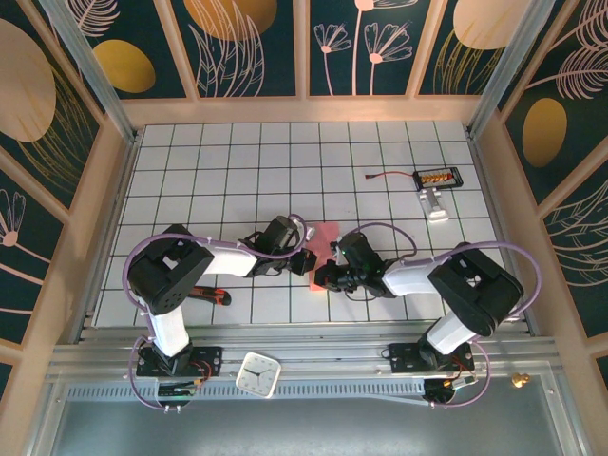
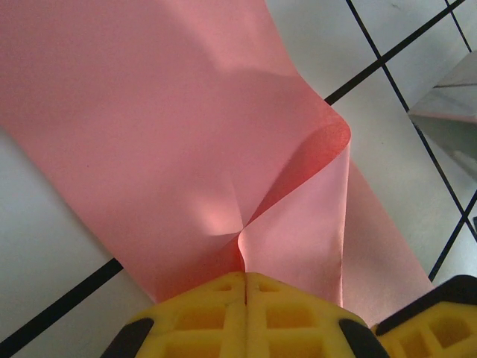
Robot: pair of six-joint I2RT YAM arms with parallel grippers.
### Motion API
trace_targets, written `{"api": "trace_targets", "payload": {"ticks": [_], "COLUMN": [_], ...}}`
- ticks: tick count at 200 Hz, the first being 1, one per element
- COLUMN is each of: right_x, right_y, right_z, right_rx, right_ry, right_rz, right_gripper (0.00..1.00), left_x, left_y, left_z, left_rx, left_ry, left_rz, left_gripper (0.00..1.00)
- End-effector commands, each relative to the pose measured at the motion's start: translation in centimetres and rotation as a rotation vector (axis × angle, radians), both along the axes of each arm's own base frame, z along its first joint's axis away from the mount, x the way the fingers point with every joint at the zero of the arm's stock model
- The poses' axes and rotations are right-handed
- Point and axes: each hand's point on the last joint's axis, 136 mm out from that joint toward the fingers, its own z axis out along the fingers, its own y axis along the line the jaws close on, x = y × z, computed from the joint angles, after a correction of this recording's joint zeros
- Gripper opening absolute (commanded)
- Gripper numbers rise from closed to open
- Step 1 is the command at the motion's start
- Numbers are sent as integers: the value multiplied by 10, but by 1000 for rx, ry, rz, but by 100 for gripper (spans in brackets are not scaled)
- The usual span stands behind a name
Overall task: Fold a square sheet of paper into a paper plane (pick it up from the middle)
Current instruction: Fold the triangle a second time at the center of the table.
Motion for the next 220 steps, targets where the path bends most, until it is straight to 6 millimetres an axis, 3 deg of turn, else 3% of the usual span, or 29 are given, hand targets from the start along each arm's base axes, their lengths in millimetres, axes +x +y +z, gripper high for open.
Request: {"api": "trace_targets", "payload": {"ticks": [1, 47, 94, 187, 220], "right_x": [2, -19, -36, -47, -35], "right_y": [4, -4, -5, 20, 18], "right_z": [-3, -23, -30, -4, 11], "right_rx": [-12, -108, -170, -41, -6], "right_ry": [0, 67, 87, 35, -14], "right_rz": [0, 33, 75, 138, 108], "right_gripper": [0, 0, 0, 0, 0], "left_x": [-31, -31, -30, -30, -30], "left_y": [49, 51, 52, 52, 52], "left_z": [-64, -65, -65, -64, -64], "left_rx": [254, 259, 264, 265, 264], "left_ry": [143, 142, 142, 137, 138], "left_rz": [30, 33, 36, 37, 36], "left_gripper": [0, 0, 0, 0, 0]}}
